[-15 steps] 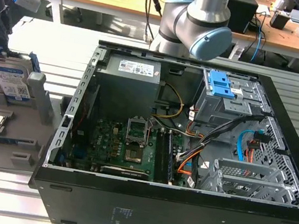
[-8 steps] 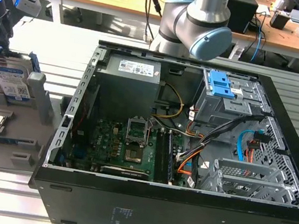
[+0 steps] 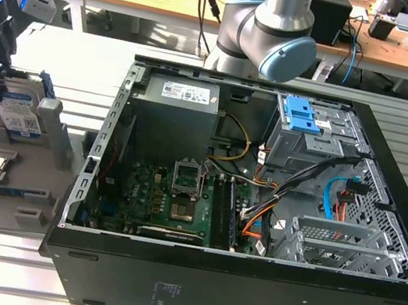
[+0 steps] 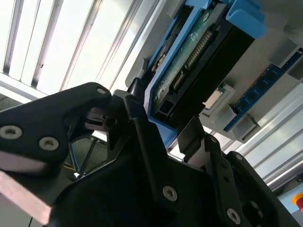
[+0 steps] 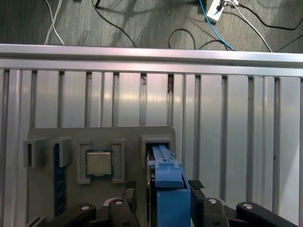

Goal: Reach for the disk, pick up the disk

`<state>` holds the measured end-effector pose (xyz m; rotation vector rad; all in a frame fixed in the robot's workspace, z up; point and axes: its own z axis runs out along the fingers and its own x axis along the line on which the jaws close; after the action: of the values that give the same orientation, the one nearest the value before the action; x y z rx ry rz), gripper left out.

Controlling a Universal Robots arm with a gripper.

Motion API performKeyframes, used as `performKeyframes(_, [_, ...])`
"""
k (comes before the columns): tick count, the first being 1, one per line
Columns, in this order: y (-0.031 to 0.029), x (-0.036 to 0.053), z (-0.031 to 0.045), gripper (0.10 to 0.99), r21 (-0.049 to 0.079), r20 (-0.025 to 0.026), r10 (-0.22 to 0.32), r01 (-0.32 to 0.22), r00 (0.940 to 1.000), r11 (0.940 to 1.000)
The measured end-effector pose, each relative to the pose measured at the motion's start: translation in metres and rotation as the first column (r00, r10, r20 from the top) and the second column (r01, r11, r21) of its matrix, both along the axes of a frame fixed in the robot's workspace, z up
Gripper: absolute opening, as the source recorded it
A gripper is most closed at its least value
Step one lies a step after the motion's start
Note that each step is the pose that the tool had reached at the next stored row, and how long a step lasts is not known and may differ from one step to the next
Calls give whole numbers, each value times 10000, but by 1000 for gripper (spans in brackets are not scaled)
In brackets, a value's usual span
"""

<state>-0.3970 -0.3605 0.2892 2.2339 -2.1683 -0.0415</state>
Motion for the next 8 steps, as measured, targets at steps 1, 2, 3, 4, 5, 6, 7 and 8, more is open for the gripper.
performKeyframes(1, [0,0,0,459,0,0,1,-1,10000,10000])
performKeyframes(2, [0,0,0,396,0,0,1,-1,10000,10000])
performKeyframes(3, [0,0,0,365,0,1,1,-1,10000,10000])
performKeyframes(4, [0,0,0,365,-1,0,1,-1,10000,10000])
performKeyframes(5, [0,0,0,365,0,0,1,-1,10000,10000])
performKeyframes(6, [0,0,0,365,0,0,2,-2,10000,10000])
performKeyframes(7, [0,0,0,365,0,0,2,-2,10000,10000])
performKeyframes(8, [0,0,-1,365,0,0,3,-3,10000,10000])
